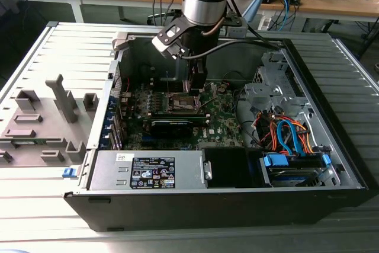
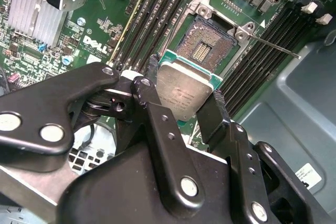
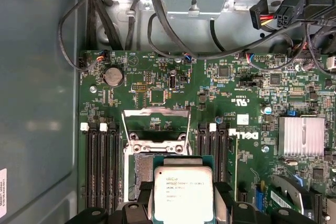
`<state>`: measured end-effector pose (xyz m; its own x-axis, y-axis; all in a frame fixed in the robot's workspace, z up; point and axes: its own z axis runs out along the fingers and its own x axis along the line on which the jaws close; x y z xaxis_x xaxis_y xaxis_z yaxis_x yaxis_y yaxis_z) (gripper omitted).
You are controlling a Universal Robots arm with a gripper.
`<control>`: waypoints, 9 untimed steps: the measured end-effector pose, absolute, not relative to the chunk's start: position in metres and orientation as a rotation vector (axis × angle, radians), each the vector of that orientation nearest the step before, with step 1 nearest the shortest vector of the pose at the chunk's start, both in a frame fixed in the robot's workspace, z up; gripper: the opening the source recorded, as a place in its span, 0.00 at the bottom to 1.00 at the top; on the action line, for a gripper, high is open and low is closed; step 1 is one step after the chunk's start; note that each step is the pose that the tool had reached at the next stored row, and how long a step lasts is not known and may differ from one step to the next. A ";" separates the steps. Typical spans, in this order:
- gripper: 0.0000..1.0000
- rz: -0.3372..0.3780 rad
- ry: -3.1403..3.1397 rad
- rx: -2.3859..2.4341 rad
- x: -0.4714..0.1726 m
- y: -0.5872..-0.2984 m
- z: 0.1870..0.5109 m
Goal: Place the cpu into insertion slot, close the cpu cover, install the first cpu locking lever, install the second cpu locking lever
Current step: 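Place the cpu into insertion slot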
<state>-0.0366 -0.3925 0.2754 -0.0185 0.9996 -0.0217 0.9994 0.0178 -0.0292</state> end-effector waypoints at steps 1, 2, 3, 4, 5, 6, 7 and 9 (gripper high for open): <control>0.55 0.057 -2.238 -2.197 -0.037 -0.393 0.275; 0.55 0.057 -2.238 -2.197 -0.037 -0.393 0.274; 0.55 0.057 -2.238 -2.197 -0.037 -0.393 0.274; 0.55 0.057 -2.238 -2.197 -0.037 -0.393 0.274; 0.55 0.057 -2.238 -2.197 -0.037 -0.393 0.274; 0.55 0.057 -2.238 -2.197 -0.037 -0.393 0.273; 0.55 0.057 -2.238 -2.197 -0.037 -0.393 0.273; 0.55 0.057 -2.238 -2.197 -0.037 -0.393 0.273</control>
